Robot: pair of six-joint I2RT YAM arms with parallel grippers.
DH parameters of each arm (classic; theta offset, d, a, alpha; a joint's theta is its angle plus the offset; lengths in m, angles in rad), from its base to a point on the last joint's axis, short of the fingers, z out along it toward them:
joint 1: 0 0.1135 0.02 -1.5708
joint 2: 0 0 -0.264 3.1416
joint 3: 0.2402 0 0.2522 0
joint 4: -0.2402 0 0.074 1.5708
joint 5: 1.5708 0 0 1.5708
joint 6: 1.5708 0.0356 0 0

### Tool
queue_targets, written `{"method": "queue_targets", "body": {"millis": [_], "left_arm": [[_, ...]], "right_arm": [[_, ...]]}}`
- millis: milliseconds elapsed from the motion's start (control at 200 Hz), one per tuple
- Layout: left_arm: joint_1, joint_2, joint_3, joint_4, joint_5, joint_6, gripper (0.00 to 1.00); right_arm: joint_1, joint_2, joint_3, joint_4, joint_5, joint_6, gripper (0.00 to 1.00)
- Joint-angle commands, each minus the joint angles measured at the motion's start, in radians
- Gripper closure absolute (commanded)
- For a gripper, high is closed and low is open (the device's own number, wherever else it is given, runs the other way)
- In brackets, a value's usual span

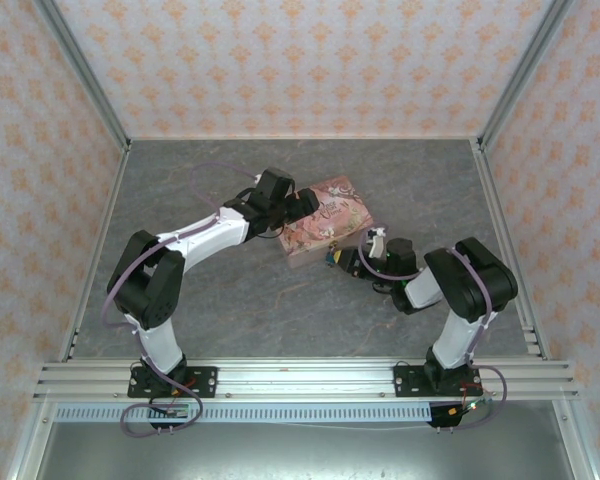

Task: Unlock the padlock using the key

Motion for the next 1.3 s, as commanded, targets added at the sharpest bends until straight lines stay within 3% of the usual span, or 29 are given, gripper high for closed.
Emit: {"method": "queue_targets", "body": {"millis": [0, 575, 896, 1116, 1296], "left_arm": [[0.004, -0.006, -0.034, -0.014, 0.002, -0.002, 0.14], [0.006, -0.002, -0.043, 0.001, 0.011, -0.012, 0.14], [0.006, -0.003, -0.045, 0.002, 0.012, -0.014, 0.14], [0.007, -0.003, -0.048, 0.0, 0.012, -0.014, 0.14], [0.007, -0.005, -0.048, -0.001, 0.012, -0.014, 0.14]], "right_arm": [[0.004, -0.033, -0.014, -0.009, 0.0, -0.034, 0.69], [0.06, 0.056, 0.032, -0.009, 0.073, -0.026, 0.68], [0.068, 0.089, 0.05, -0.008, 0.096, -0.02, 0.74], [0.068, 0.086, 0.046, -0.016, 0.133, -0.028, 0.69], [0.067, 0.081, 0.059, -0.047, 0.126, -0.047, 0.71]]}}
